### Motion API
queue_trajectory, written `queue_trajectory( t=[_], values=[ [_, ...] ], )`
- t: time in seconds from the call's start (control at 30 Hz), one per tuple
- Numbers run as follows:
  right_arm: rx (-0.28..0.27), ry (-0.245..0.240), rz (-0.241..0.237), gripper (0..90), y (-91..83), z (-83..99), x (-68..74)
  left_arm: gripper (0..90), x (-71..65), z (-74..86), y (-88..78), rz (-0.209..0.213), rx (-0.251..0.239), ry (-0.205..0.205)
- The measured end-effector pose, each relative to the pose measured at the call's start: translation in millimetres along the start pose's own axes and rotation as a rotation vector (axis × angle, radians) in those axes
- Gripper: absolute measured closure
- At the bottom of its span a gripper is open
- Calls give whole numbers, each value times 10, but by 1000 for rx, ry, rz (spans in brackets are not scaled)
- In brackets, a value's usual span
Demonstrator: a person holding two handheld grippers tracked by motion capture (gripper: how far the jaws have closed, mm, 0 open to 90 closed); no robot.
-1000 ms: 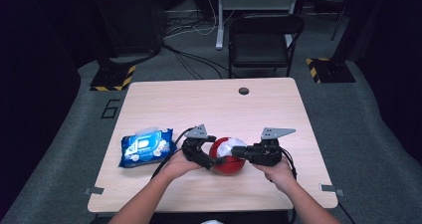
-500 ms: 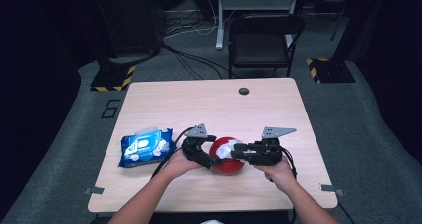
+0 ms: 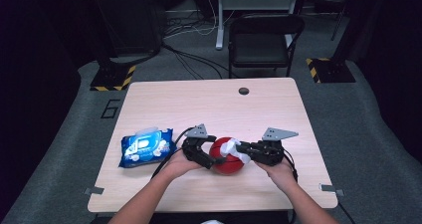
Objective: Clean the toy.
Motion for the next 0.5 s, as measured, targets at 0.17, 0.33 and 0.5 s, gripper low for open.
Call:
queue_trajectory(
  t=[0.17, 0.33, 0.5],
  values=[
    [14, -70, -20, 844, 140, -85, 94, 18, 4, 5, -6, -2, 2, -4],
    [14, -22, 8, 846, 279, -197, -45, 19, 0, 6, -4, 0, 1, 8],
    [34, 15, 44, 846, 407, -245, -201, 19, -2, 5, 0, 2, -2, 5]
  ],
)
Point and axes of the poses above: each handheld gripper's, and its own axes: y roughly forward along the jaws, z roughly out of its underside, x roughly to its left, the point moved 3 cm from there along y, roughly forward along the jaws, and after that the axes turned 9 degrees about y, right-handed, at the moved point
